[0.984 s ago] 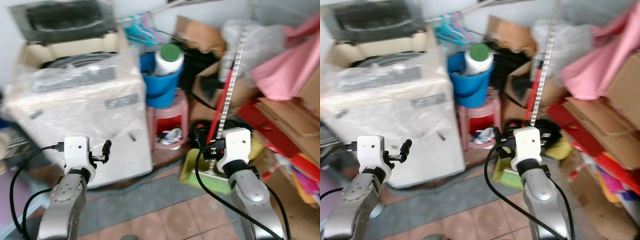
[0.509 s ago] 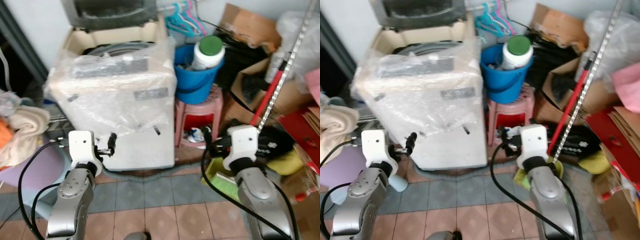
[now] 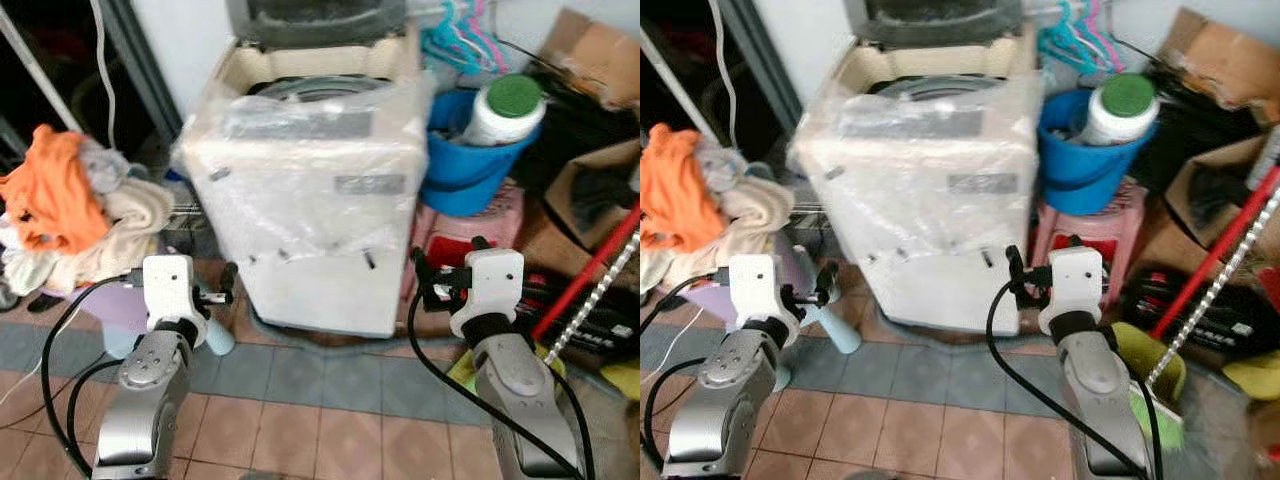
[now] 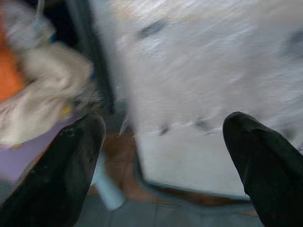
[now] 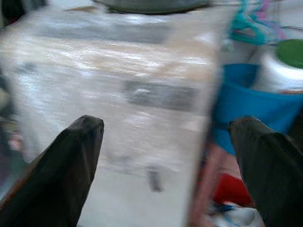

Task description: Clothes washing

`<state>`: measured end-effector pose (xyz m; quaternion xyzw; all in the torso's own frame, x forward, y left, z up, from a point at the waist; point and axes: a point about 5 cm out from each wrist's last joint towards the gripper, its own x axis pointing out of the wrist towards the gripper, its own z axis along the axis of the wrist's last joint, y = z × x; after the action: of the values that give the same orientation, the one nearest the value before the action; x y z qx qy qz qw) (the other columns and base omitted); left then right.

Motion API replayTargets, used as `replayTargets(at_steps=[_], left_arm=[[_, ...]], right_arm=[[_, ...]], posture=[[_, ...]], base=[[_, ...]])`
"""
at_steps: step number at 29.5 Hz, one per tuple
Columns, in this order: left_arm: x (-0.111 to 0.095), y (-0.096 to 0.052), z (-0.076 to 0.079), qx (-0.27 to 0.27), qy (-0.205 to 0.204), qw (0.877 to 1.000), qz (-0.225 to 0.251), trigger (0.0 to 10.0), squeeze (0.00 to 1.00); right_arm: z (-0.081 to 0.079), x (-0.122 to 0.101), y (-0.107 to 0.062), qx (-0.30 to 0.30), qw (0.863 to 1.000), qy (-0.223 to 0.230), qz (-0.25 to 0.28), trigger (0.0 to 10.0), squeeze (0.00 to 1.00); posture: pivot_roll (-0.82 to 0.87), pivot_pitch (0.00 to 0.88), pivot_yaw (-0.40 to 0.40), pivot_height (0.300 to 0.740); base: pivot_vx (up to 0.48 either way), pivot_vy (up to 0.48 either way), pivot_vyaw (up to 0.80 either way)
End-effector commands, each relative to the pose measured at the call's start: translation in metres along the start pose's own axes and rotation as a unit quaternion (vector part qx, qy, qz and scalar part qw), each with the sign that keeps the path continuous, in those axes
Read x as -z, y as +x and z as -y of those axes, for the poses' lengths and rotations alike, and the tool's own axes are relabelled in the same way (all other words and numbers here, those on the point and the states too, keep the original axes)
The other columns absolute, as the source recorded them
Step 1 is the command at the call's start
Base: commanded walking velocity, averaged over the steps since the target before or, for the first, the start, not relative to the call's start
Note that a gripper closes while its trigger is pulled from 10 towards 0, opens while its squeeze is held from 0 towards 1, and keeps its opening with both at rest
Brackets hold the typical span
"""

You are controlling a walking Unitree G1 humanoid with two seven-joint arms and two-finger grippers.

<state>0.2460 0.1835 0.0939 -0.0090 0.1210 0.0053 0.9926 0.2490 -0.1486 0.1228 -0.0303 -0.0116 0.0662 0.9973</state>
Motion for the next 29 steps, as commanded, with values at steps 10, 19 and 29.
replayTargets(at_steps=[10, 19, 29], left_arm=[[-0.006, 0.005, 0.006, 0.015, -0.012, 1.000, 0.020, 10.0, 0.00], [-0.007, 0.008, 0.004, -0.001, -0.007, 1.000, 0.025, 10.0, 0.00], [-0.007, 0.007, -0.001, -0.009, -0.013, 0.999, 0.034, 10.0, 0.00]], right_arm=[[0.013, -0.004, 0.005, 0.016, 1.000, 0.004, 0.002, 10.0, 0.00], [0.005, -0.007, 0.013, 0.022, 0.999, -0.022, 0.002, 10.0, 0.00], [-0.003, -0.010, 0.010, -0.049, 0.998, -0.027, 0.021, 10.0, 0.00]], posture=[[-0.08, 0.000, 0.060, 0.740], [-0.09, 0.000, 0.055, 0.740], [-0.08, 0.000, 0.051, 0.740]], base=[[0.000, 0.480, 0.00], [0.000, 0.480, 0.00], [0.051, 0.072, 0.37]])
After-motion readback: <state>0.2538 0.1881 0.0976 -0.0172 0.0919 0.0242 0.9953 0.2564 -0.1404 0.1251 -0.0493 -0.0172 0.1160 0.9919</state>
